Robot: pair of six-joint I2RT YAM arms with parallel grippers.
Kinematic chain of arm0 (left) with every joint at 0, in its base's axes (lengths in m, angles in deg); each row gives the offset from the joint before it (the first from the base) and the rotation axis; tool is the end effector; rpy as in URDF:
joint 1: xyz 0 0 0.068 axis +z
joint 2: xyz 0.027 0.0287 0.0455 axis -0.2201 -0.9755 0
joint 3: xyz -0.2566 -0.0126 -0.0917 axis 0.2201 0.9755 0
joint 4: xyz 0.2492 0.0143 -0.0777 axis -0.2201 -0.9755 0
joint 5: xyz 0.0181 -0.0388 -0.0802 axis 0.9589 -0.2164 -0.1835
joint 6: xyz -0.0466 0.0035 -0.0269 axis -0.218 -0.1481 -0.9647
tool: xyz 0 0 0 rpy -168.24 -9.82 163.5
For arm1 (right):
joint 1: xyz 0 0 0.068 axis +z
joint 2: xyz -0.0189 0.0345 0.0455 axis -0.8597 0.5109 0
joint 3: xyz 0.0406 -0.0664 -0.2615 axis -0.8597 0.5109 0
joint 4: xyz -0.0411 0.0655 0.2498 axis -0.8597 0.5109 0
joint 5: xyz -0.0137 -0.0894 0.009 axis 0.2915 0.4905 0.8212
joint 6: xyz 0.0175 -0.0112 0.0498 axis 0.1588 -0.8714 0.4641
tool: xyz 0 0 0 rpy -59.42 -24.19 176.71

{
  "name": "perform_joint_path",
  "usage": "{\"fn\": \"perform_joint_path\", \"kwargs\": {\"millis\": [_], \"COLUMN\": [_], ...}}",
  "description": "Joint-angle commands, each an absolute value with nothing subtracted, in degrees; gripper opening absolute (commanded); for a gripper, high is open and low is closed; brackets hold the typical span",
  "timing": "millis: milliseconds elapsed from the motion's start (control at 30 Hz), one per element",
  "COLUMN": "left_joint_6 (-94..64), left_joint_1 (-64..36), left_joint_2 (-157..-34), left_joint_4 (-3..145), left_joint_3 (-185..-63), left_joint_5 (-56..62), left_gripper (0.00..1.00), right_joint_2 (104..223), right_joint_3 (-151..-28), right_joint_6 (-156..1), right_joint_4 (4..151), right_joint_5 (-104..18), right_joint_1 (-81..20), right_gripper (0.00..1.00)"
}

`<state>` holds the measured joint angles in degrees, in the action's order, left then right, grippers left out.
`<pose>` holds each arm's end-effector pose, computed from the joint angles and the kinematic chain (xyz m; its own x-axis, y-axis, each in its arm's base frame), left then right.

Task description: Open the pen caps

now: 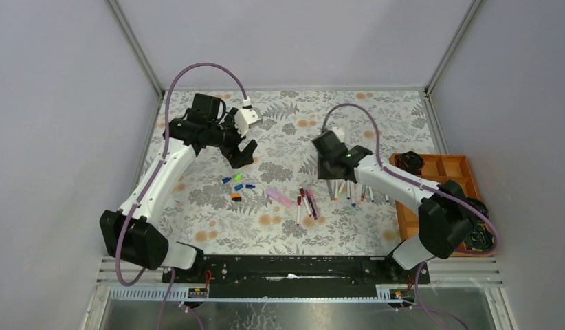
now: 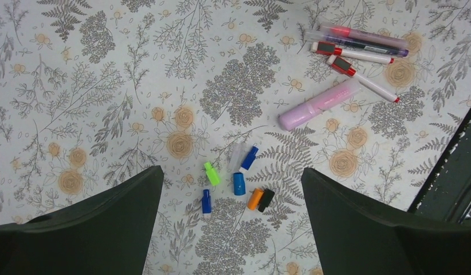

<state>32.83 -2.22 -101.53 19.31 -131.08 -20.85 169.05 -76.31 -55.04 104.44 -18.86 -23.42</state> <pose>0.2766 -0.0931 0.3433 -0.2892 0.6011 -0.7450 0.8822 0.4695 0.0365 0.2657 0.1793 0.2447 -0.7612 0.0302 -0.6478 -0.0502 0.9932 0.1053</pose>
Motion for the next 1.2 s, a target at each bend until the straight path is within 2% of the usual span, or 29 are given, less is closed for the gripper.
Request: {"fn": "perform_joint_path", "kwargs": {"millis": [0, 233, 967, 1167], "left_joint_6": [31.5, 31.2, 31.4, 35.9], "left_joint_1": [-1.8, -1.8, -1.8, -1.8], "left_joint_2": [-98.7, -97.7, -98.8, -100.2], "left_joint_4": [16.7, 15.3, 13.3, 12.5], "left_joint_3": [-129.9, -130.3, -130.6, -130.3], "left_joint_5": [-20.7, -21.6, -22.8, -24.3], "left_gripper": [0.98, 0.98, 0.99, 0.99], "right_joint_2": [172.1, 175.2, 179.8, 179.9], "right_joint_3": [-75.9, -73.7, -67.6, -67.4], "right_joint_6": [-55.1, -55.2, -55.2, -55.1], "right_joint_4": [102.8, 99.3, 96.8, 96.3], "right_joint_5": [-23.1, -27.4, -24.6, -25.5], "right_joint_1": [-16.8, -13.6, -13.4, -13.4], "right_gripper": [0.31, 0.29, 0.25, 0.26]}}
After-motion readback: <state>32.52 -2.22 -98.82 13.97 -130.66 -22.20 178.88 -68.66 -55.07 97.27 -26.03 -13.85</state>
